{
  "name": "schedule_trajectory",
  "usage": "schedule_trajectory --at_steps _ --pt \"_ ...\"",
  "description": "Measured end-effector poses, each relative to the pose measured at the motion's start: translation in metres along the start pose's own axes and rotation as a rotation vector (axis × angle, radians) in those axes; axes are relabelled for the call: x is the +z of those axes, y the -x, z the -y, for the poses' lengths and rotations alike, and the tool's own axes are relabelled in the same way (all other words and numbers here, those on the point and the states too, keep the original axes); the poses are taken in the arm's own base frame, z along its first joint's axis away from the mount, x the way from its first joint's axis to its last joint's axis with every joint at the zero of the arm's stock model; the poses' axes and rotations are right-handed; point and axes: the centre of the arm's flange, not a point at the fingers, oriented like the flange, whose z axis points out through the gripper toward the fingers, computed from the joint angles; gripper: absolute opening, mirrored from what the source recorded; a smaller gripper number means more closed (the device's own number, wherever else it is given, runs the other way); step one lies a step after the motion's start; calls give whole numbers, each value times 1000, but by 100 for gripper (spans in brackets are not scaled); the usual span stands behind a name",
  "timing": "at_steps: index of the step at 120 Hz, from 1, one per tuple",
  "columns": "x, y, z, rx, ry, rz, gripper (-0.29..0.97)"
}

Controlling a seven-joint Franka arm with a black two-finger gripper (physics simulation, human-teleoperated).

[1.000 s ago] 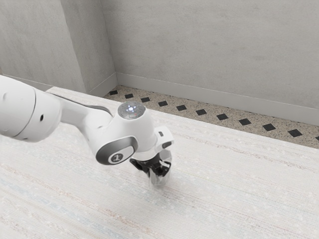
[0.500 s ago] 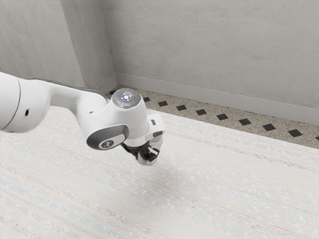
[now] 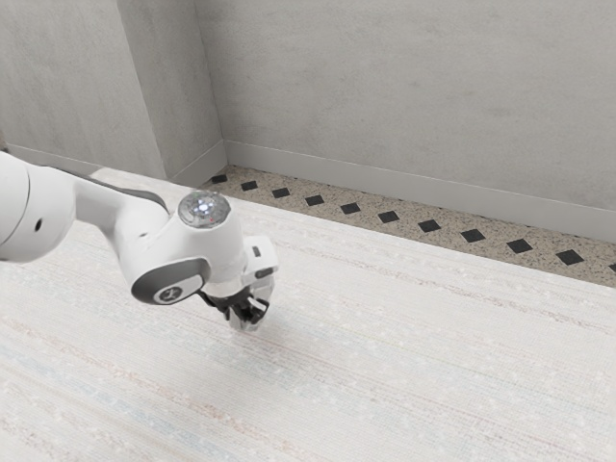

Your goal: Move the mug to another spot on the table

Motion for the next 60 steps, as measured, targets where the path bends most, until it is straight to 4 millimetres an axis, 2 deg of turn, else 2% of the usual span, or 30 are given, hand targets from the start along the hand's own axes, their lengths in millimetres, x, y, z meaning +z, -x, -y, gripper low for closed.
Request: schedule_trajectory --at_steps 42,60 --pt "11 9 17 -35 43 -32 8" --pt "12 16 16 -37 53 -32 37"
